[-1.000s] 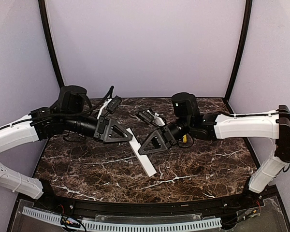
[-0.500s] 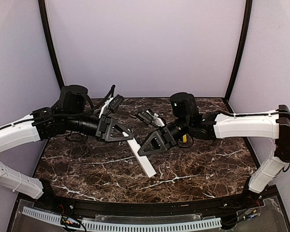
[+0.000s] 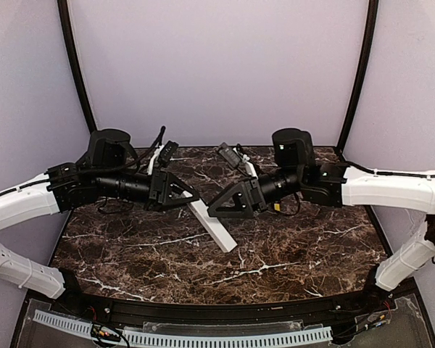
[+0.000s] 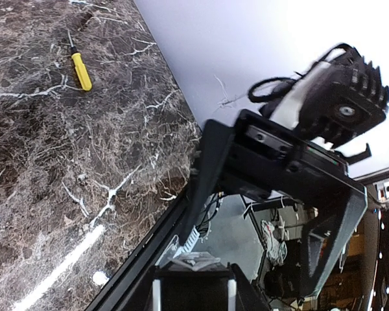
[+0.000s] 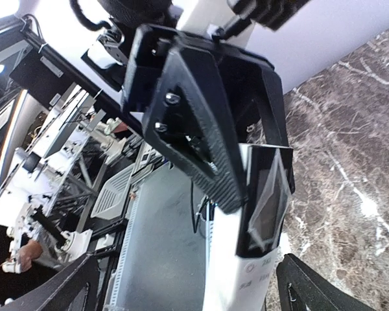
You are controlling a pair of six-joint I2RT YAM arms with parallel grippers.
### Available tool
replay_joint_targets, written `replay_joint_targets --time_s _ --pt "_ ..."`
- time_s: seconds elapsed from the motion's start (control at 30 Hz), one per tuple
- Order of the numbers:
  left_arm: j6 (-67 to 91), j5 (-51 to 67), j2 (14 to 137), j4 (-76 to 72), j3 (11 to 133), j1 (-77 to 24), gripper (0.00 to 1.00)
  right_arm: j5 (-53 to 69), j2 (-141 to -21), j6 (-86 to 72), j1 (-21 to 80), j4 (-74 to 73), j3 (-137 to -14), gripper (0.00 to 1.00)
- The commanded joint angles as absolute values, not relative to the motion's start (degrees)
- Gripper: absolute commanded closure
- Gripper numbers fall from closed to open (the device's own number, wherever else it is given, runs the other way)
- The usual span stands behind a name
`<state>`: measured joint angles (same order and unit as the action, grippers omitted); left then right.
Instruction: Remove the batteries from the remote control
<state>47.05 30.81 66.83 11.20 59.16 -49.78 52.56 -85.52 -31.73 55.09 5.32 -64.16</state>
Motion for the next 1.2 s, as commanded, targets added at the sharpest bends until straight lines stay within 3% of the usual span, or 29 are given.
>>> replay_joint_targets --time_s 0.0,0.17,0.57,0.93,1.17 --pt "55.1 22.6 65.3 10.9 58.1 -49.9 0.95 35.8 -76.0 -29.9 54.8 7.2 -58.5 0.04" --pt "63.0 19.6 66.2 11.1 57.9 -49.4 0.95 22.0 -68.0 -27.2 55.9 10.5 -49.5 0.05" --pt "77.2 20.4 68.9 9.3 59.0 -47.8 0.98 -6.1 -63.5 7.5 70.6 16.8 -43.0 0.04" --pt "83.9 18.9 65.2 9.6 55.8 -45.4 0.99 -28.6 -71.2 25.9 79.7 27.2 -42.6 0.04" --pt "86.0 21.8 64.8 11.2 55.7 -44.5 0.99 -34.9 -78.7 35.2 82.4 29.8 -44.5 0.06"
